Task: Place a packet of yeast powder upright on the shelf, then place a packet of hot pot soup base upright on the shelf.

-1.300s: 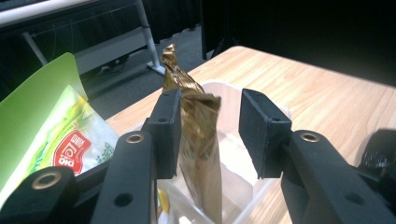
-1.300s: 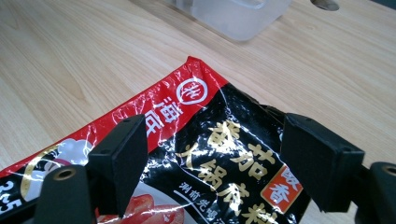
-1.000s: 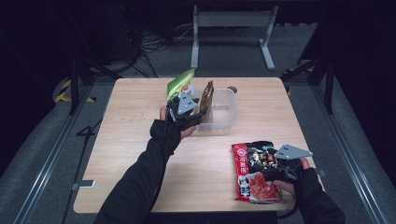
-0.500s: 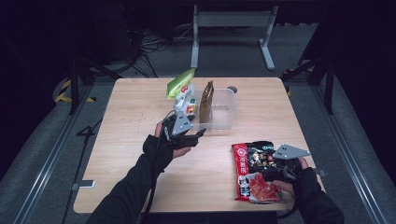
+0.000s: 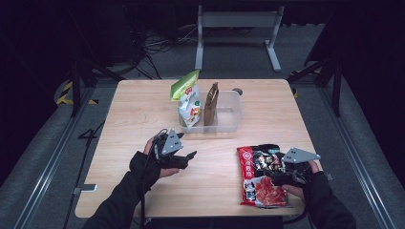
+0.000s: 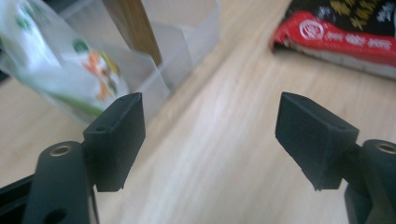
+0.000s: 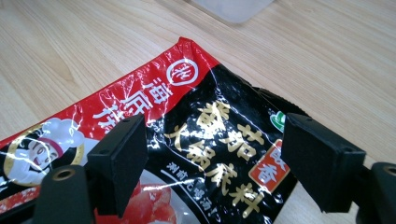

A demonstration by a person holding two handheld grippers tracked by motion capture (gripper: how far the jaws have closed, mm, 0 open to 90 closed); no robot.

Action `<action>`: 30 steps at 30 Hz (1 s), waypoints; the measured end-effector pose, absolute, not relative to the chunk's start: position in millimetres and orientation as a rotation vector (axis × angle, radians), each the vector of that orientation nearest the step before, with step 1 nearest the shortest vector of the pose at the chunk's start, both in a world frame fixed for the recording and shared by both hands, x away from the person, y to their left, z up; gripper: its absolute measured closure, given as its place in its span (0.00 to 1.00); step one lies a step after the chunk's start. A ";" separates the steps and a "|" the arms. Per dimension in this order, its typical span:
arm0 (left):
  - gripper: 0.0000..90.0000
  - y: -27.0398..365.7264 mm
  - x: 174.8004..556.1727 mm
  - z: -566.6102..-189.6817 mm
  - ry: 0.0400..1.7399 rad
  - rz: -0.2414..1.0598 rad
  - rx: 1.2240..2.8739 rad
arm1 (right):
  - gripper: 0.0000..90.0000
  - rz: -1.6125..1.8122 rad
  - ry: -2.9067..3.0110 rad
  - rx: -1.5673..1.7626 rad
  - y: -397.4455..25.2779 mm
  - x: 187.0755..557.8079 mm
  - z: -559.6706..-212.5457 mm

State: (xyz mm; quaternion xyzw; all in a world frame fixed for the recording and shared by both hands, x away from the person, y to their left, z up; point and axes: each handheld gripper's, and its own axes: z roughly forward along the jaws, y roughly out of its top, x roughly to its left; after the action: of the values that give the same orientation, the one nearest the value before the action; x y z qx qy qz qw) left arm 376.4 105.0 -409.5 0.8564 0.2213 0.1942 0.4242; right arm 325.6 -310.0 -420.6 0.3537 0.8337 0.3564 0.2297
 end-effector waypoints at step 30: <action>0.14 57.6 369.5 -450.8 0.518 0.000 2.219 | 0.09 0.949 2.609 1.153 -333.9 318.1 -434.7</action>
State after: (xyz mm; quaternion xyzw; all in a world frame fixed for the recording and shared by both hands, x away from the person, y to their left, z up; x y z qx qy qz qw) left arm 369.5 57.6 -450.8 0.8846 0.2065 0.0001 0.4181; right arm 318.1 -333.9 -434.7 0.3827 0.8659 0.3150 0.0676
